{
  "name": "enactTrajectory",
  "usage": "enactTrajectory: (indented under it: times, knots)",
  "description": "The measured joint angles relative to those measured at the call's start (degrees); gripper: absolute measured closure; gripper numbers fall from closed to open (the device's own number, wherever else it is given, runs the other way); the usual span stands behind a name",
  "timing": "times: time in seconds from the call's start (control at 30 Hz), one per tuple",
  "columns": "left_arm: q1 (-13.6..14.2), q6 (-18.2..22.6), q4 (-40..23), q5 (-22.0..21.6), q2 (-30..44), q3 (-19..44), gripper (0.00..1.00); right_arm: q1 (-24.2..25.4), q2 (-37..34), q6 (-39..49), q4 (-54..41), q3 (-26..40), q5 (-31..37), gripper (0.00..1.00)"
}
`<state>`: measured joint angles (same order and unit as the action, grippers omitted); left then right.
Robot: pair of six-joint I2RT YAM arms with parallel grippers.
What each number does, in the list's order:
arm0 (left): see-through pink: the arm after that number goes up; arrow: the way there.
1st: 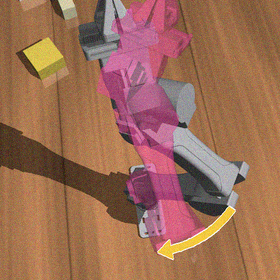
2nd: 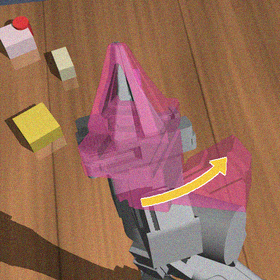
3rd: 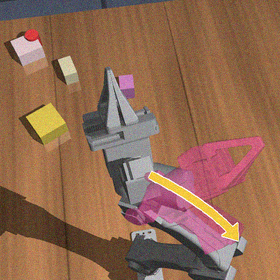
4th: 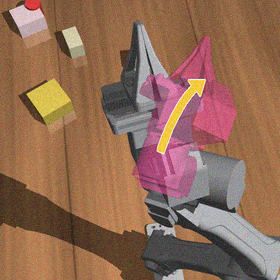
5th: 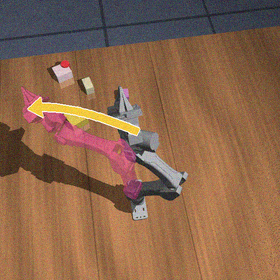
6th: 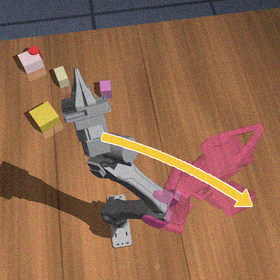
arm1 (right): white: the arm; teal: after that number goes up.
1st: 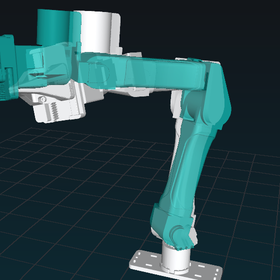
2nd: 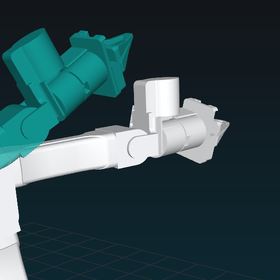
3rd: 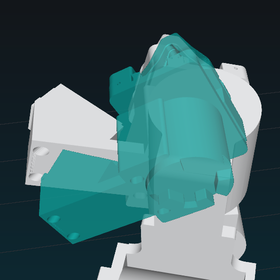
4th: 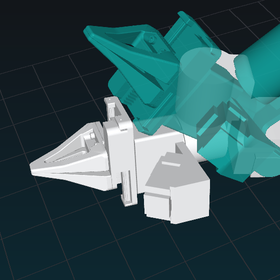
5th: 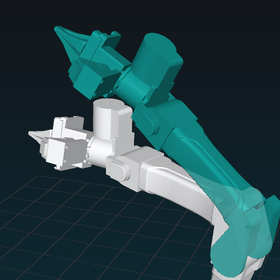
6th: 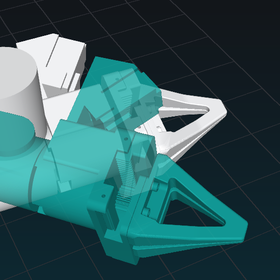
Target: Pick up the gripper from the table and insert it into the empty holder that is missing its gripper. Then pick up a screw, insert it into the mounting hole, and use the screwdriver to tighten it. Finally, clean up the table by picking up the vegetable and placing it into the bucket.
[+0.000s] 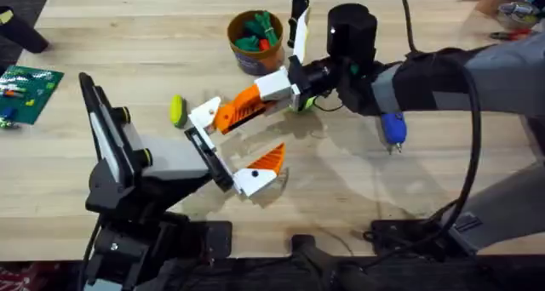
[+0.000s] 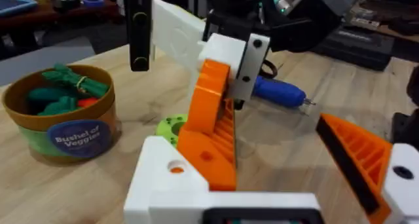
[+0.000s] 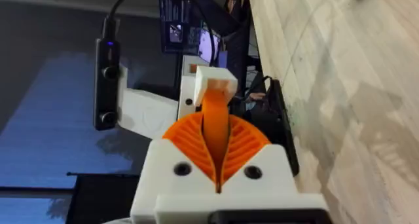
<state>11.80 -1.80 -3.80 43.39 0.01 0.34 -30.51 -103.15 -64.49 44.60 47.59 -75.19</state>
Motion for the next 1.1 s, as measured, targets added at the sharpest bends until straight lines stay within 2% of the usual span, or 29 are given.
enactTrajectory:
  times: [0.4,1.1]
  knots:
    - [-0.17,-0.51,-0.34,3.31,-0.02,0.02,0.013,-1.0,0.02,-1.09,0.09,0.0,4.08,0.984]
    - [-1.19,-1.95,-0.47,2.68,0.0,0.04,0.013,-3.59,0.02,-1.09,0.48,0.0,8.29,0.984]
